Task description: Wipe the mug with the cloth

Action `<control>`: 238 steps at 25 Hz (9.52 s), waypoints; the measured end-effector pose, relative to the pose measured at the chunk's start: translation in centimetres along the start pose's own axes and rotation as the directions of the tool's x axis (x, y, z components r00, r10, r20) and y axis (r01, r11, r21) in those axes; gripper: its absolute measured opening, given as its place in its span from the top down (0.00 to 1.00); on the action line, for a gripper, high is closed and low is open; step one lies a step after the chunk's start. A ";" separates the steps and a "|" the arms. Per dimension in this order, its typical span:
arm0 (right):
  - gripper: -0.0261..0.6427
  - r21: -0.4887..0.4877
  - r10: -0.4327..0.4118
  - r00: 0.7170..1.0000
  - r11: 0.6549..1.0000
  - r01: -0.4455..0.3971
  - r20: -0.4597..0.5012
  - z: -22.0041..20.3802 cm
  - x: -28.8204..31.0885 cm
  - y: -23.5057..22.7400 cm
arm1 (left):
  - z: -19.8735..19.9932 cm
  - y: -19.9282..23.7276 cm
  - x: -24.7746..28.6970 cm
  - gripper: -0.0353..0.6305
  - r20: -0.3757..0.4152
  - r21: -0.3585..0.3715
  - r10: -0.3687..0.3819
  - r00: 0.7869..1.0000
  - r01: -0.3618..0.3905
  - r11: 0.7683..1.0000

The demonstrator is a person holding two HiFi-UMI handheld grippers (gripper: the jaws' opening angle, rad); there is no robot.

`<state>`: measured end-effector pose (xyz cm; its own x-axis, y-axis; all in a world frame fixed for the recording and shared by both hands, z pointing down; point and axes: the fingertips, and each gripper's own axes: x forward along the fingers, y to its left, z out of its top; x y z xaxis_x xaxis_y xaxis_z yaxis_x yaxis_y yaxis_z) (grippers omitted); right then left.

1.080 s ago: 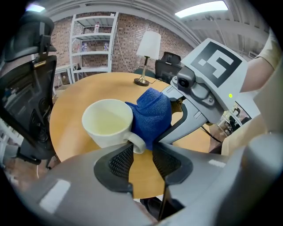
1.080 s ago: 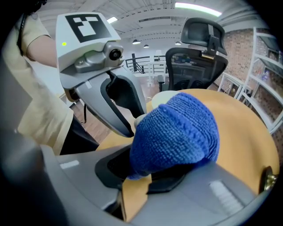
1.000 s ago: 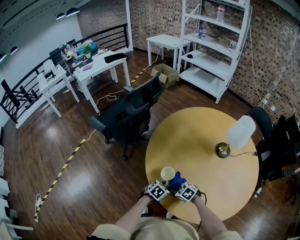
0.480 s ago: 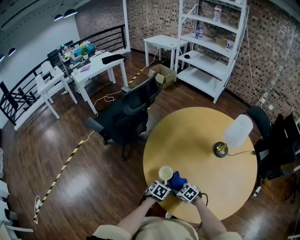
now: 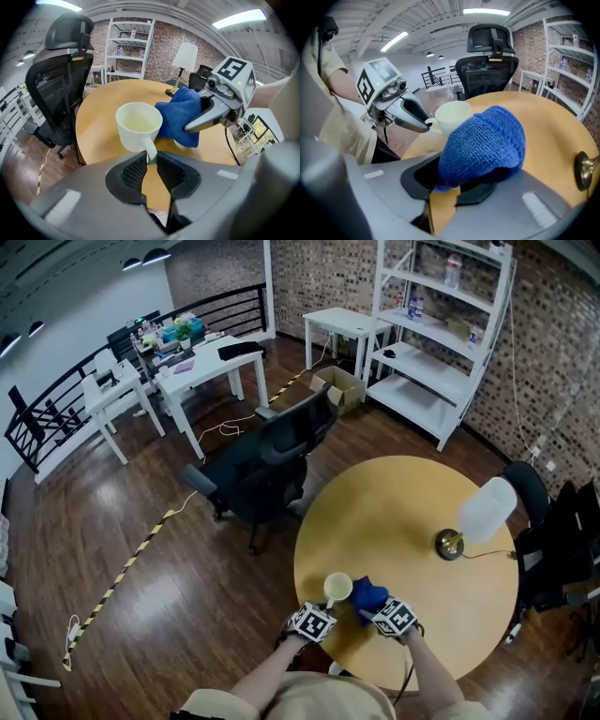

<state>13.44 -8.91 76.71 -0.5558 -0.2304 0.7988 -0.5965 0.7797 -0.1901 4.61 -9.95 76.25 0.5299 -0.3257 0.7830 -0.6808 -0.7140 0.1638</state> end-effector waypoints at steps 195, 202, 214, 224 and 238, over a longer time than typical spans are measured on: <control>0.87 0.364 -0.090 0.986 0.931 0.033 0.142 -1.6 0.7 4.8 | -4.6 0.1 -2.9 0.89 -0.024 -0.364 0.321 0.947 -0.307 0.879; 0.87 0.254 -0.069 0.992 0.966 0.041 0.103 -1.9 1.0 6.7 | -4.6 -1.2 -2.8 0.89 -0.025 -0.325 0.304 0.952 -0.295 0.899; 0.87 0.125 0.072 0.992 0.989 -0.085 0.104 -1.0 2.6 9.5 | -4.1 -5.6 -0.8 0.93 0.010 -0.156 0.114 0.993 -0.111 0.982; 0.87 0.191 0.065 0.986 0.977 -0.094 0.154 -1.6 1.6 9.7 | -4.7 -2.9 -3.0 0.93 0.090 -0.229 0.123 0.988 -0.100 0.968; 0.87 0.444 -0.069 0.939 0.891 -0.094 0.338 0.7 -0.5 10.8 | 5.3 0.1 1.4 0.43 -0.018 -0.252 -0.265 0.964 0.252 0.934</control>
<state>6.83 -0.76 73.85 -0.6761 -0.4670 0.5699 -0.7363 0.4576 -0.4985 7.98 -13.75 74.23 0.6823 -0.1137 0.7222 -0.6297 -0.5932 0.5016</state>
